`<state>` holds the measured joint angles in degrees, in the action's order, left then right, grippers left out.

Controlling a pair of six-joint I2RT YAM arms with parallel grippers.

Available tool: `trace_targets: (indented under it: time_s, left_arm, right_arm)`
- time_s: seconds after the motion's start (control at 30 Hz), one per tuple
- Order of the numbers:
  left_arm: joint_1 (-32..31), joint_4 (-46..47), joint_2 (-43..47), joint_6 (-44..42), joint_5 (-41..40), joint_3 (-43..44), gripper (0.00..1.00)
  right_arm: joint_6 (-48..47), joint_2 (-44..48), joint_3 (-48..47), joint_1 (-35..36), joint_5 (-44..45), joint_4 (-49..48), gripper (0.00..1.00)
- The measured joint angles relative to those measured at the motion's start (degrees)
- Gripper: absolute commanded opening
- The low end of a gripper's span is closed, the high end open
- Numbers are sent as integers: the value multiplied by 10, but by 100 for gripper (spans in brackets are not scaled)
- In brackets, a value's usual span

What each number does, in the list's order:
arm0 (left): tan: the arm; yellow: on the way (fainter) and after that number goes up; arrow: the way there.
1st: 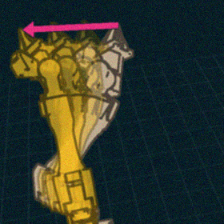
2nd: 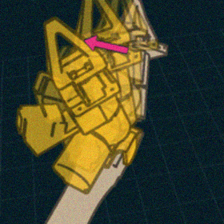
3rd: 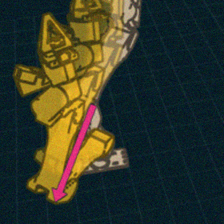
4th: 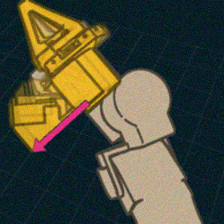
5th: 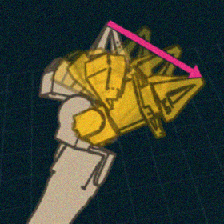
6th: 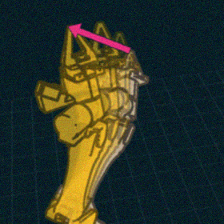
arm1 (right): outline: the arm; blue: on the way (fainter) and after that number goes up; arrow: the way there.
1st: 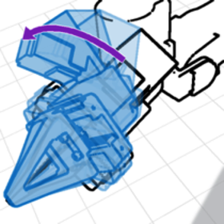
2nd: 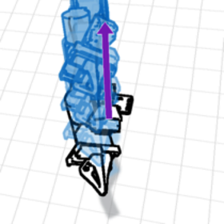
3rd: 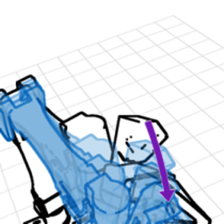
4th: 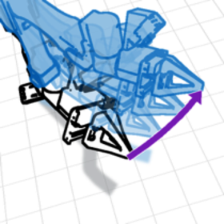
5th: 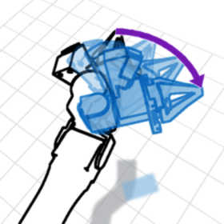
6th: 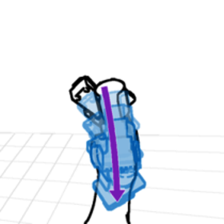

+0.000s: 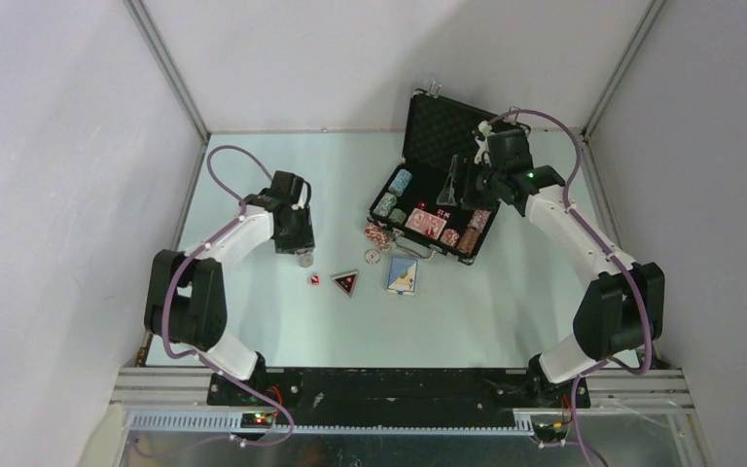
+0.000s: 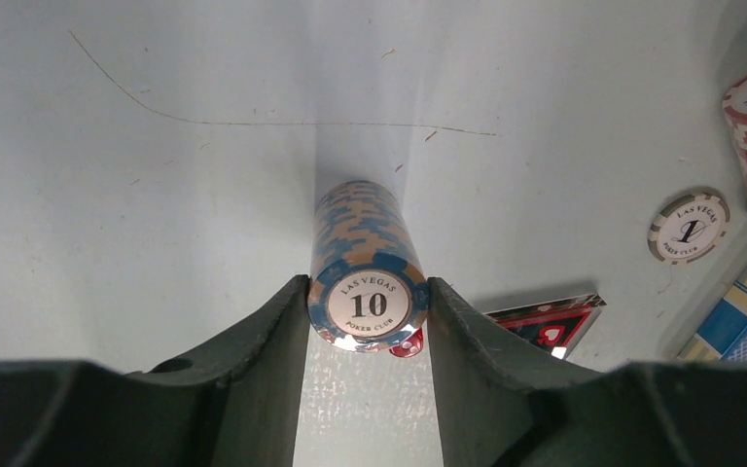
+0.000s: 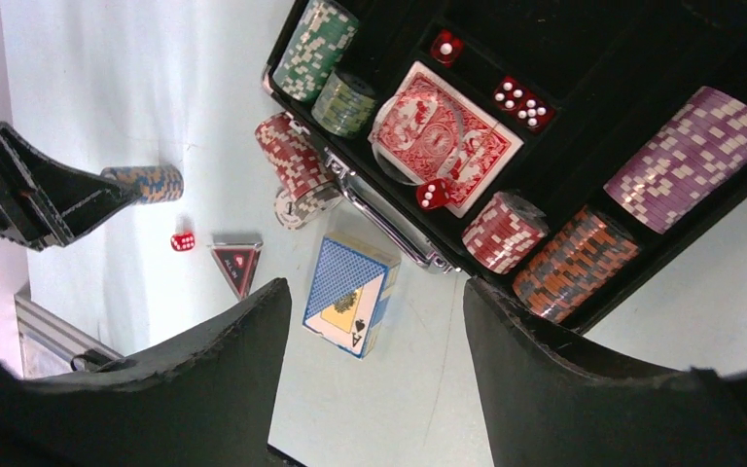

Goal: Pack up texas hold em set

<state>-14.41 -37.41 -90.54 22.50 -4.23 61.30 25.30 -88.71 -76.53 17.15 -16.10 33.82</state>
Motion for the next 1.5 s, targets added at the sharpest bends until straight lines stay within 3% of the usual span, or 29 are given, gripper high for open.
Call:
trace_targets:
  time_s: [0.17, 0.47, 0.7, 0.93, 1.13, 1.5]
  left_arm:
    - [1, 1, -1, 0, 1, 0, 42]
    - [1, -18, -2, 0, 2, 8, 23]
    - [-5, -77, 3, 0, 38, 31, 21]
    - [-44, -106, 78, 37, 109, 31, 20]
    - [-107, -104, 126, 80, 189, 33, 19]
    - [-216, -16, 135, 144, 353, 44, 15]
  right_arm:
    - [-17, 0, 0, 13, -12, -2, 67]
    - [-42, 3, 2, 21, -22, -1, 67]
    - [-54, 54, 53, 30, -54, -23, 70]
    - [-100, 167, 170, 104, -82, -127, 71]
    - [-156, 268, 257, 119, -121, -211, 75]
    - [-269, 336, 309, 132, -264, -211, 73]
